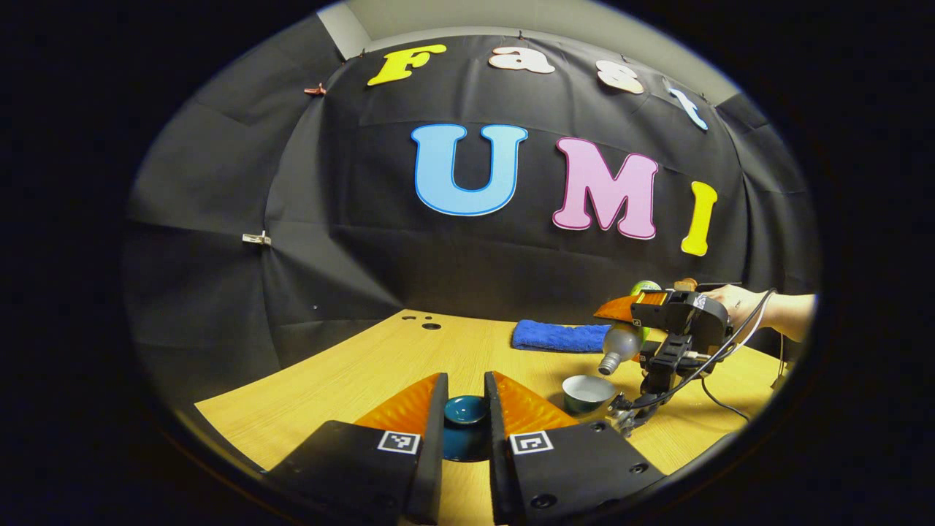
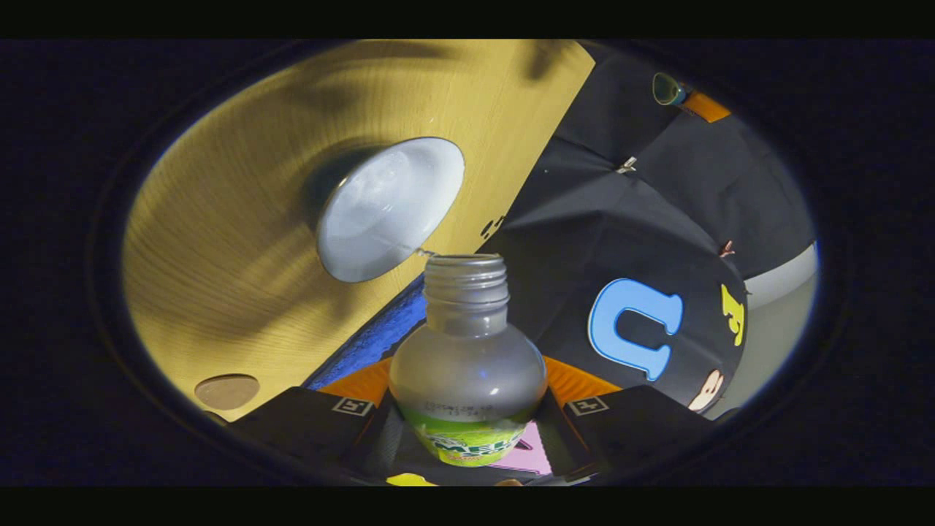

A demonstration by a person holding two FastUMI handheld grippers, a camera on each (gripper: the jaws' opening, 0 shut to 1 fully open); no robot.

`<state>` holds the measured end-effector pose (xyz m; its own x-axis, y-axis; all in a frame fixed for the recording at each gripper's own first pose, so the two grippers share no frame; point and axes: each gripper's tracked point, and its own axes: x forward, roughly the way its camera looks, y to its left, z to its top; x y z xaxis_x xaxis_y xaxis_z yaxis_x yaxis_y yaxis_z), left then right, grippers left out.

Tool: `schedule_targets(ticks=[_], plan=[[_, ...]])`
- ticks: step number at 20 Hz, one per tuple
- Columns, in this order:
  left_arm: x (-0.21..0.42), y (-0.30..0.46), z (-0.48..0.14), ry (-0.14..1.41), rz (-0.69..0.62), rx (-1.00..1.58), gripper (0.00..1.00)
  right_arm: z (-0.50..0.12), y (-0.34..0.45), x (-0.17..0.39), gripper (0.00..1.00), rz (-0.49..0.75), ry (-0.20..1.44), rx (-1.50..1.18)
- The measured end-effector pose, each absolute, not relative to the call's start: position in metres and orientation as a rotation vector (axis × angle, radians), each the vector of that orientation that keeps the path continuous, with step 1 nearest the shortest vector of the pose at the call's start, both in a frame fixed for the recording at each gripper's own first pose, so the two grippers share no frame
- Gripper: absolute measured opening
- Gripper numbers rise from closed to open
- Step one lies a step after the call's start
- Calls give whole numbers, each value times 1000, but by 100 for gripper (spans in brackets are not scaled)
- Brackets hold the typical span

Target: Open the teacup lid with one hand, grasp the water bottle and pour water into the teacup with the other hand; after pouring, place the water bottle on the coaster and then close the teacup lid.

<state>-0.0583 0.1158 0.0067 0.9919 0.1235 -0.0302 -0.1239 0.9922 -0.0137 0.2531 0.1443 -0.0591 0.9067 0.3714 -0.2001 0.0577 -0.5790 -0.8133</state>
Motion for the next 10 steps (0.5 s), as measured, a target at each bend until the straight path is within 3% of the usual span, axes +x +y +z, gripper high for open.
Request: schedule_targets(ticks=[4, 10], plan=[[-64, 113, 8, 28, 131, -7, 34, -62, 144, 251, 81, 479, -257, -1986], [-73, 100, 18, 14, 130, 27, 31, -56, 107, 232, 81, 517, -105, -1396]])
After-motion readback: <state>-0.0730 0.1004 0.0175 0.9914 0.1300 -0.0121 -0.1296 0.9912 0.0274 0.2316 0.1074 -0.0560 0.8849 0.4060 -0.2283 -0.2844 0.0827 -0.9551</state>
